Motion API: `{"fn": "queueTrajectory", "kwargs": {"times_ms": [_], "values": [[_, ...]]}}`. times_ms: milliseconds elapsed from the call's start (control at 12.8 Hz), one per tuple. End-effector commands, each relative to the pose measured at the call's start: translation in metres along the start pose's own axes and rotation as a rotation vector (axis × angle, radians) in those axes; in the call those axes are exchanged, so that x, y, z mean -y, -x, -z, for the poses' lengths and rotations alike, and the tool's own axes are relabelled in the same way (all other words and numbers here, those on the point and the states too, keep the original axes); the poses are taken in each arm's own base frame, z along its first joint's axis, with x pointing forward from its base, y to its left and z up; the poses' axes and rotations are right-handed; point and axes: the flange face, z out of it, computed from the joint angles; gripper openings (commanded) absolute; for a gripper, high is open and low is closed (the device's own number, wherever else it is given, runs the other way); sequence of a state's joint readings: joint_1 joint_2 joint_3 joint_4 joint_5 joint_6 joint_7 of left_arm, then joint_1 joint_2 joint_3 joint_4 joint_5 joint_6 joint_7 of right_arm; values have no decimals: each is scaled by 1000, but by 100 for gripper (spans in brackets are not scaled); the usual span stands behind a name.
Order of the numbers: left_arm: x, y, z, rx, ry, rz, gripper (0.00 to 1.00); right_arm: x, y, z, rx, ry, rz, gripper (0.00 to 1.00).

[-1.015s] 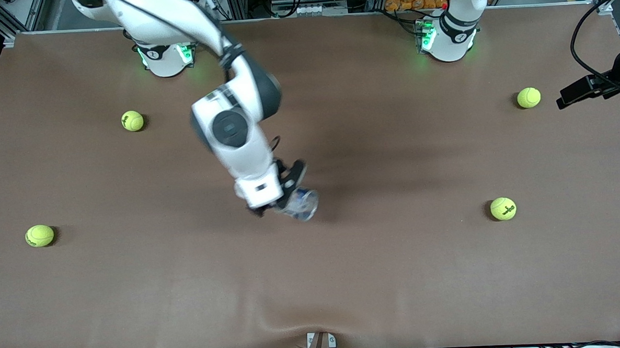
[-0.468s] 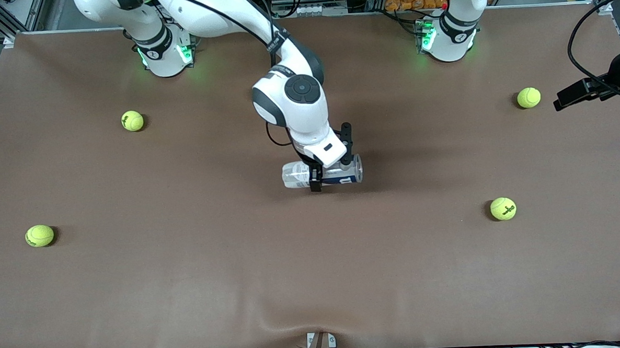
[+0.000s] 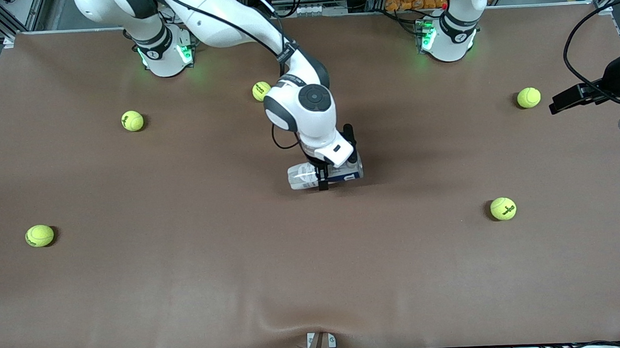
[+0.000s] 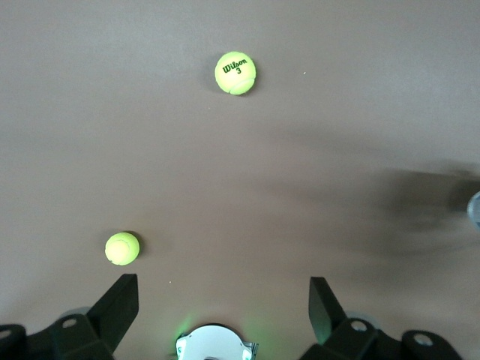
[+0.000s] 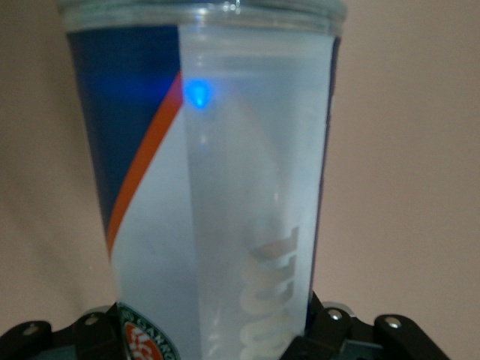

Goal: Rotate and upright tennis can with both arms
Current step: 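Hold the can with the right gripper while the left gripper approaches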

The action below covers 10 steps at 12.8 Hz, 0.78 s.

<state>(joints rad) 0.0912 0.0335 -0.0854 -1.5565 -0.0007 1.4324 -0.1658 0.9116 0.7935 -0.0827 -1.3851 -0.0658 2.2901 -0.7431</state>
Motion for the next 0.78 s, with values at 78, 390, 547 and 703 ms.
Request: {"fn": "queueTrajectory", "kwargs": {"times_ms": [78,390,547,703], "values": [[-4,2,1,-2,1,5,100,7,-10,-19,23,30,23,78],[-7,3,1,1,22,-4,100,10,-14,-36,37,33,-85,78],[-7,2,-1,4,22,-4,100,10,-12,-42,57,49,-77,78],[-9,3,0,3,25,-6,100,16,-15,-48,75,61,-69,78]]}}
